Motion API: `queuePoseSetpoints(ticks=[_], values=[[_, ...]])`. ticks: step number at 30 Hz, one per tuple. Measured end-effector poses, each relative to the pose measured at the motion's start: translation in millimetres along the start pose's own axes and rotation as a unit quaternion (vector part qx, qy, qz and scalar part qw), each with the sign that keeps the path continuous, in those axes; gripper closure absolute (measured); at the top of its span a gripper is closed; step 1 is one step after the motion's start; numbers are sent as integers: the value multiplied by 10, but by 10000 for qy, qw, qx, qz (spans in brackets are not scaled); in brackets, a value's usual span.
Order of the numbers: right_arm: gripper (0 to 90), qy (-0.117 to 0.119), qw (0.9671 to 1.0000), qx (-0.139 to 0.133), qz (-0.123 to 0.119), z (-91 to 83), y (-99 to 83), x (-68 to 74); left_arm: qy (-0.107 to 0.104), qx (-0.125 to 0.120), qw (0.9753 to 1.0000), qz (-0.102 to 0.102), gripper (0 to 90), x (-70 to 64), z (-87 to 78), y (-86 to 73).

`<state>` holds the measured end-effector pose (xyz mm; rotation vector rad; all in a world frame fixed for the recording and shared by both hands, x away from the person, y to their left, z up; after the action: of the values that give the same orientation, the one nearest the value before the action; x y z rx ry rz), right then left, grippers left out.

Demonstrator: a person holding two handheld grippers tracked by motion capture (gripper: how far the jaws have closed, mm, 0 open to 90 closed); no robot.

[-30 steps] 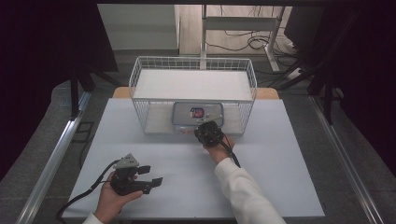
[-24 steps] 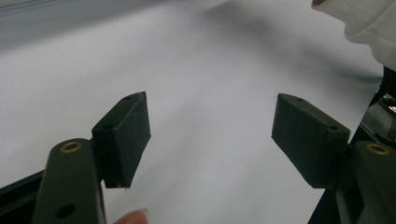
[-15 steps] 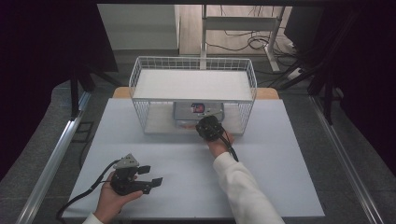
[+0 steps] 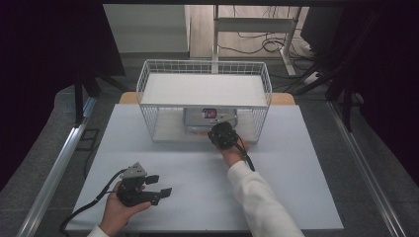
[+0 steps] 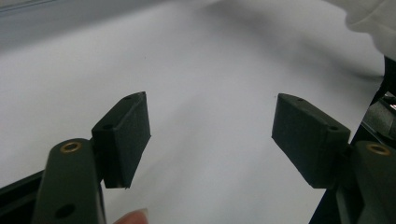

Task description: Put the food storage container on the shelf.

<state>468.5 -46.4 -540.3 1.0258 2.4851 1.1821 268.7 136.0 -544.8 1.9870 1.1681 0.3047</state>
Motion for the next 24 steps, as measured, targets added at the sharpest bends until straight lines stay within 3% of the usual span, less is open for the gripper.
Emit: queuePoseSetpoints(ticks=[7,11,13,14,19,24], values=[[890,86,9998,-107,-145,-365,-15,27,3,19,10000,5,274,10,15,3],[890,194,9993,-103,-296,-654,-162,67,13,18,10000,-1,273,7,10,3],[890,229,9992,-112,-293,-698,-193,80,19,26,10000,4,273,10,13,2],[890,363,9987,-133,-325,-827,-302,124,30,47,10000,12,273,13,20,-1],[890,522,9976,-83,-437,-1084,-608,187,47,28,10000,-46,273,14,20,9],[890,699,9974,-60,-158,-1375,-993,215,81,3,10000,-30,273,17,-1,9]])
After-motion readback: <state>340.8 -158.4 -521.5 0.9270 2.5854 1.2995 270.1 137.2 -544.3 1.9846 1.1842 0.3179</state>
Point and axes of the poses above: each handheld gripper's, and its own axes: z roughly forward along the jaws, y roughly out of its top, x roughly to its left, the point moved 8 cm from there along z, roughly forward along the jaws, and after that the axes turned 10 degrees about y, right-handed, at the moved point
